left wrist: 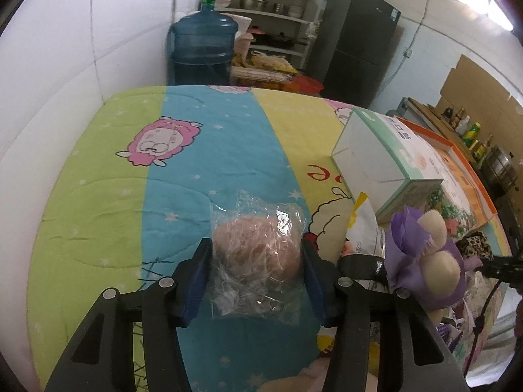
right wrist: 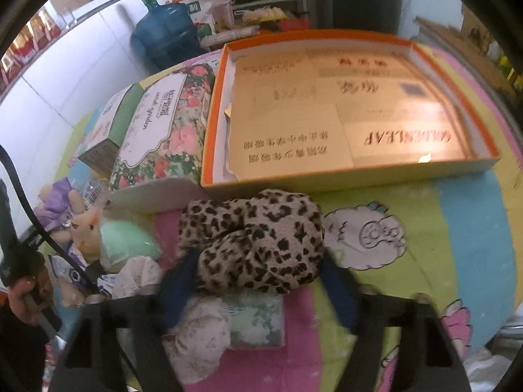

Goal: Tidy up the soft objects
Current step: 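Grasp the clear bag with the left tool while the right tool grasps the leopard-print scrunchie, then carry the bag with the left tool while the right tool carries the scrunchie to the box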

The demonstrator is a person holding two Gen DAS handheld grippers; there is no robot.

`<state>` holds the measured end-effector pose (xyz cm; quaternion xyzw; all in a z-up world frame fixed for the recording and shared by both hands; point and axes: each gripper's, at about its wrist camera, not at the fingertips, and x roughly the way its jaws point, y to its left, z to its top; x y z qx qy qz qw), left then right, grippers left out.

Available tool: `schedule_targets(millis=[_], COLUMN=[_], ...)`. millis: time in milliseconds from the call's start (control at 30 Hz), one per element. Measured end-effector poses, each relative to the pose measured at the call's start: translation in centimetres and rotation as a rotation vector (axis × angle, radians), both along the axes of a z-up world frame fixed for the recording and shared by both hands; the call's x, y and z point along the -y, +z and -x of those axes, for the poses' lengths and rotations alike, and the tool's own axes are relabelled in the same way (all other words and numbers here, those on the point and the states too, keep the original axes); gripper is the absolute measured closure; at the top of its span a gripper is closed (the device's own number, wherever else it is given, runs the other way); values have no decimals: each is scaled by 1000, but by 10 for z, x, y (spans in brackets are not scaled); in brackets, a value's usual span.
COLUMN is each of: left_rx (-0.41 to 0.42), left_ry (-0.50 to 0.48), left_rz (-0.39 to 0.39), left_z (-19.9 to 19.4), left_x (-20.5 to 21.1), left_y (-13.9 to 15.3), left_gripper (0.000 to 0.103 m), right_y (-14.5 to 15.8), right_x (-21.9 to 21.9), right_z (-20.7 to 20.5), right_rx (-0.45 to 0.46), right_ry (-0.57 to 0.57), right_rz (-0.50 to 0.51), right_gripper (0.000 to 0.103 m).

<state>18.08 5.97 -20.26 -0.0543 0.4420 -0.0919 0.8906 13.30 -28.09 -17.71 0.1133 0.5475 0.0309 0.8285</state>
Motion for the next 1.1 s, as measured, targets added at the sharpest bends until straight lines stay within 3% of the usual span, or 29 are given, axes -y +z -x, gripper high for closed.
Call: schedule_targets(millis=[100,233,500,667,1100], left_rx=[8,26,95,158,244], left_ry=[20,47,57,17,-187], left_rz=[12,21,36,32,125], left_z=[3,10,28,39,48], left_x=[-6,-14,-20,-6,95], left_y=[5,15,51,83,148], left_gripper=[49,49,49,49,49], right_y=[4,15,39,61,108], right_x=[-3,-9,-3,-2,33], right_z=[1,4,12,22,36], right_rx=[41,95,151,205,340], right_ry=[17,38,1,-8,-76], right_rz=[41,77,-28,-38,-26], right_gripper=[66,76,78,78,78])
